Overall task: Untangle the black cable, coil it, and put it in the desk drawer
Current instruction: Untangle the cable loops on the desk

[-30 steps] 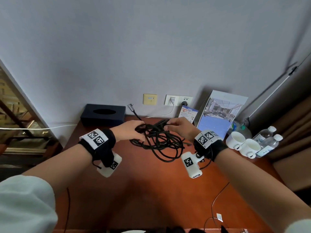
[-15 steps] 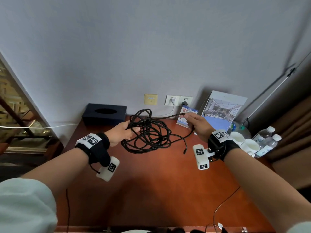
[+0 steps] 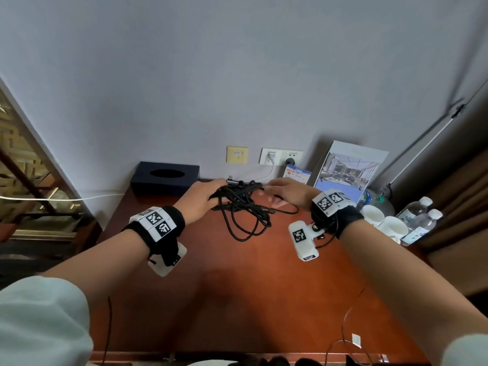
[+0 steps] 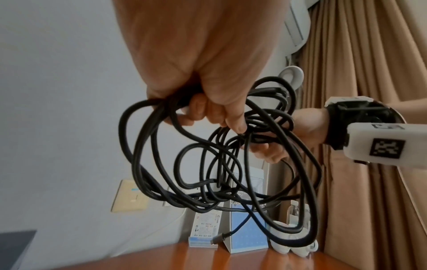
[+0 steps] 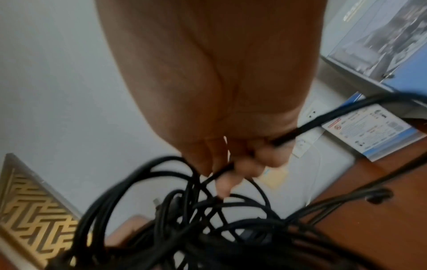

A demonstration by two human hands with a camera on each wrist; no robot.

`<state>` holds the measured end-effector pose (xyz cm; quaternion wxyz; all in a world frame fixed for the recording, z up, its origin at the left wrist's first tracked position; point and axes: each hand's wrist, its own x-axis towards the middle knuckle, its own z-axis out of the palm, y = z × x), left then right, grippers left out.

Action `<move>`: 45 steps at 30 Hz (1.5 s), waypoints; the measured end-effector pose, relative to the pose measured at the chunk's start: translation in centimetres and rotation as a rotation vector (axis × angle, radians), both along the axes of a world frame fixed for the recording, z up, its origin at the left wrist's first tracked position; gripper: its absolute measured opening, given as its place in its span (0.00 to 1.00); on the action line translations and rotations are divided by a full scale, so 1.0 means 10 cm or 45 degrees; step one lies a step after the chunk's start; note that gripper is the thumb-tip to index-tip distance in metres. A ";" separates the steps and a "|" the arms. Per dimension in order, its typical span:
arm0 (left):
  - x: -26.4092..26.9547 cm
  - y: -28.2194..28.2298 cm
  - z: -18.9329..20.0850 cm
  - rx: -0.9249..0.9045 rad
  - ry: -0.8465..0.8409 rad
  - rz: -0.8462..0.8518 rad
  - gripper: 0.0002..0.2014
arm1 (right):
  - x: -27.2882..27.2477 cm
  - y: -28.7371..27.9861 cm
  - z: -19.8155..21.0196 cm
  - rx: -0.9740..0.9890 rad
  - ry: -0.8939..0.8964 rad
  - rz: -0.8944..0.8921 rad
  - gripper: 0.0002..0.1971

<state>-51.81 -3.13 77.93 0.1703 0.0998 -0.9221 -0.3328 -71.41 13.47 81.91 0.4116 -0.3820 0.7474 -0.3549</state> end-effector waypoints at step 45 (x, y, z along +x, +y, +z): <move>0.10 -0.11 -0.09 1.763 -0.002 0.393 0.10 | -0.75 0.28 -0.38 -0.263 0.236 -1.041 0.34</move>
